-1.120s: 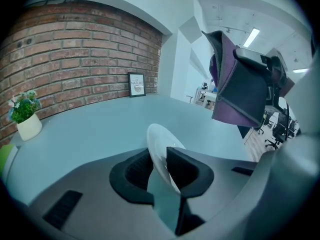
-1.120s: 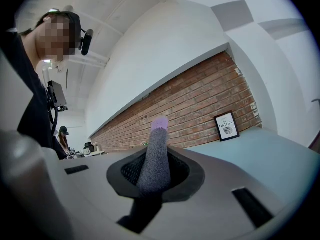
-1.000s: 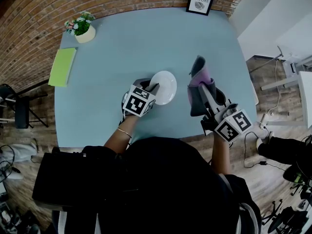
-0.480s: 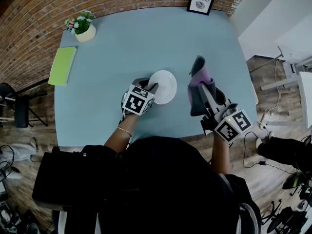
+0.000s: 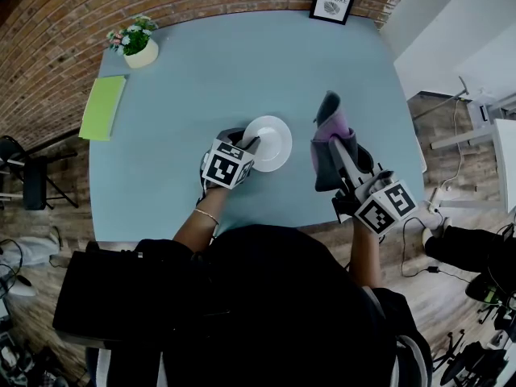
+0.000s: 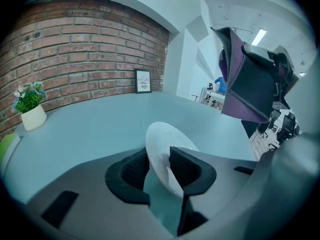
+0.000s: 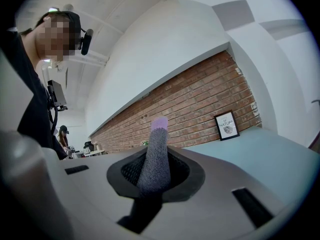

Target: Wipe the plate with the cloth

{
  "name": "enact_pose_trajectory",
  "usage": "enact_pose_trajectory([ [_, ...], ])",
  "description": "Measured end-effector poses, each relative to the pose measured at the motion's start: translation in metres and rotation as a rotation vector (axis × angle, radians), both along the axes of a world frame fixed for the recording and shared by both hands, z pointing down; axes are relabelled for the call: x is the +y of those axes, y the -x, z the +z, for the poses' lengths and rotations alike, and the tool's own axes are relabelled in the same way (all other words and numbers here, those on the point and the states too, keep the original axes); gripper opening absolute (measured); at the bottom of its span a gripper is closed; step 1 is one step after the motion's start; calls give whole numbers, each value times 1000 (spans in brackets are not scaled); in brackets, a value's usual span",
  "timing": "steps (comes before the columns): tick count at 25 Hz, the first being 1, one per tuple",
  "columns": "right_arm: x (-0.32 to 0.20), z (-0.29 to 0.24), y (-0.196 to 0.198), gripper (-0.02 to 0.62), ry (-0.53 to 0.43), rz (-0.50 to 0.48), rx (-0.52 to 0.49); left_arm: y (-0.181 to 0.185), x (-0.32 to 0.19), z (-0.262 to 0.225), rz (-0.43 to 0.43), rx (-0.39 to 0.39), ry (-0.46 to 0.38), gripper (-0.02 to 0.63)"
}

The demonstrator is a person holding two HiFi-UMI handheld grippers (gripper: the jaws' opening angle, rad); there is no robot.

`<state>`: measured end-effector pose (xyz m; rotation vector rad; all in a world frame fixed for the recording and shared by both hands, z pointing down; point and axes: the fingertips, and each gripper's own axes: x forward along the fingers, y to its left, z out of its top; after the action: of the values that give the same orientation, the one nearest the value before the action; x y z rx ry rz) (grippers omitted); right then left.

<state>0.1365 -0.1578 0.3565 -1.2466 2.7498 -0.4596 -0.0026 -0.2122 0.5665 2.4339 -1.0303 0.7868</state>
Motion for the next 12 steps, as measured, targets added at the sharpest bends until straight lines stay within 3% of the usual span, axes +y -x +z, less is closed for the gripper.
enact_pose_trajectory([
  [12,2,1,0,40,3,2,3,8,-3,14,-18,-38,9,155],
])
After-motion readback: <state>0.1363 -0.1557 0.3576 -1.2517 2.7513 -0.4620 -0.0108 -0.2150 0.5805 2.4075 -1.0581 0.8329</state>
